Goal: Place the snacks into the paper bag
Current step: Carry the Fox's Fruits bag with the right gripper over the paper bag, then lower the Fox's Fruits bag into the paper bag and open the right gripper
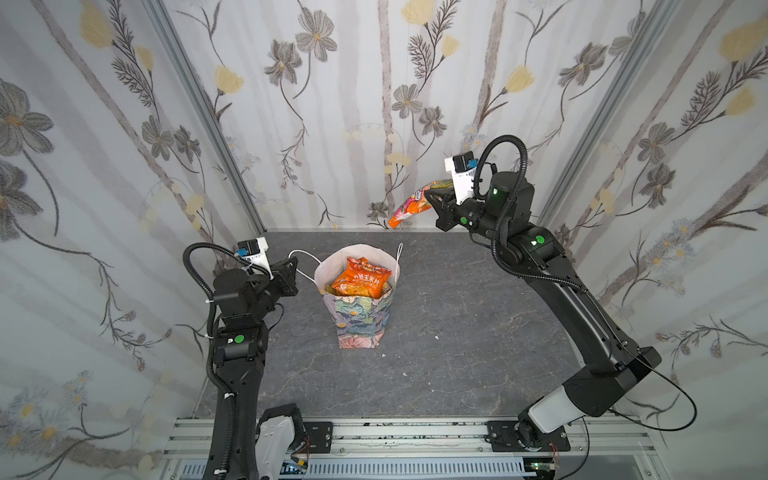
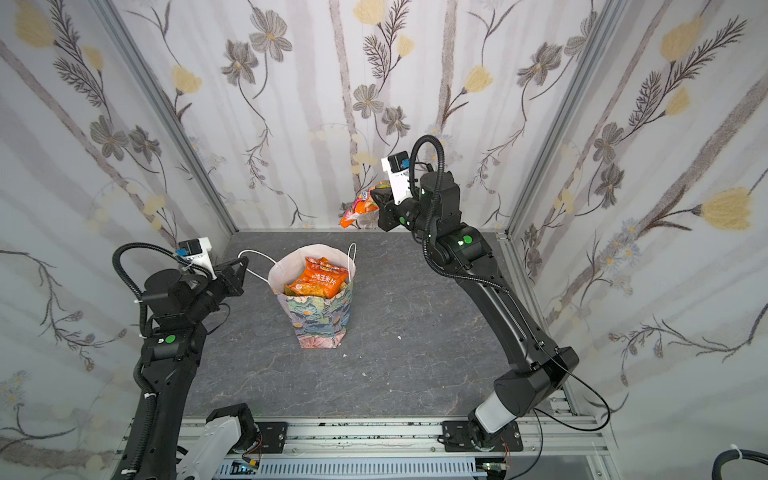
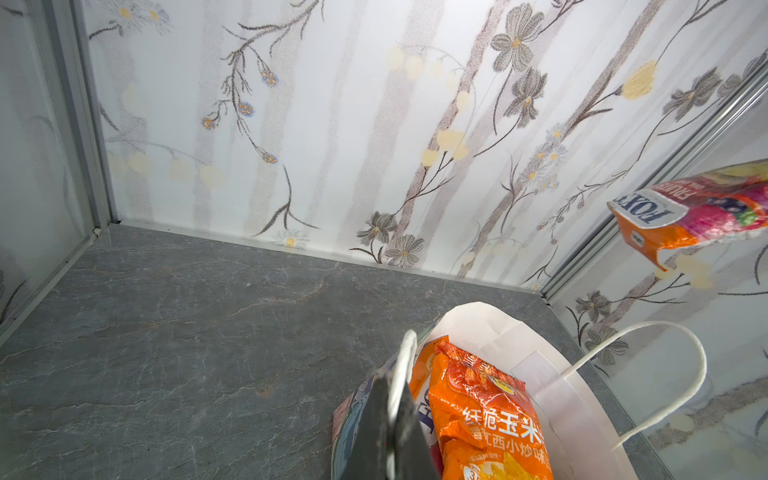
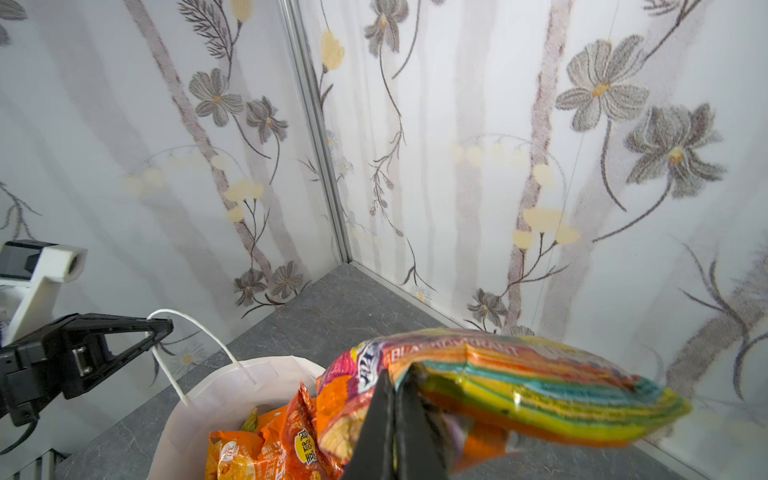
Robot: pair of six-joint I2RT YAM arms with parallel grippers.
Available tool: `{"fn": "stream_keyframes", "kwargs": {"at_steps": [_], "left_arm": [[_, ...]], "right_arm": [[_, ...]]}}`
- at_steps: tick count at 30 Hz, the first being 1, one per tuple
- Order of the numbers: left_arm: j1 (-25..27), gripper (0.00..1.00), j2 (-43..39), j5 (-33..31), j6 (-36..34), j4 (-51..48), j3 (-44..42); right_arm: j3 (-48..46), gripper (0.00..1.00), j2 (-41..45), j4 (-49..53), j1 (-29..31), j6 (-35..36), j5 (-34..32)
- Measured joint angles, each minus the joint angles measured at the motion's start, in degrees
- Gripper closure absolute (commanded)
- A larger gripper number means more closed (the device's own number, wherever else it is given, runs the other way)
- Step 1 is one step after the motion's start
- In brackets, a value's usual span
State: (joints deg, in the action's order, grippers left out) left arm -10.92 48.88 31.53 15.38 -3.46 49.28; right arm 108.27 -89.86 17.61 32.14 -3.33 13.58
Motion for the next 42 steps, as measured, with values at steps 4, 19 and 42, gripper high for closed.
{"fn": "stream_keyframes", "kwargs": {"at_steps": [4, 19, 42], "left_arm": [[0.0, 1.00, 0.0, 0.0, 0.0, 0.0, 0.0], [0.0, 1.00, -0.1, 0.0, 0.0, -0.2, 0.0], [0.0, 1.00, -0.1, 0.0, 0.0, -0.2, 0.0]], "right_arm": [[1.4, 1.00, -0.2, 0.8, 1.3, 0.9, 0.0], [16.0, 1.00, -11.1, 10.8, 8.5, 6.6, 4.1], [23.5, 1.00, -23.6, 21.4, 15.9, 13.7, 1.9]]}}
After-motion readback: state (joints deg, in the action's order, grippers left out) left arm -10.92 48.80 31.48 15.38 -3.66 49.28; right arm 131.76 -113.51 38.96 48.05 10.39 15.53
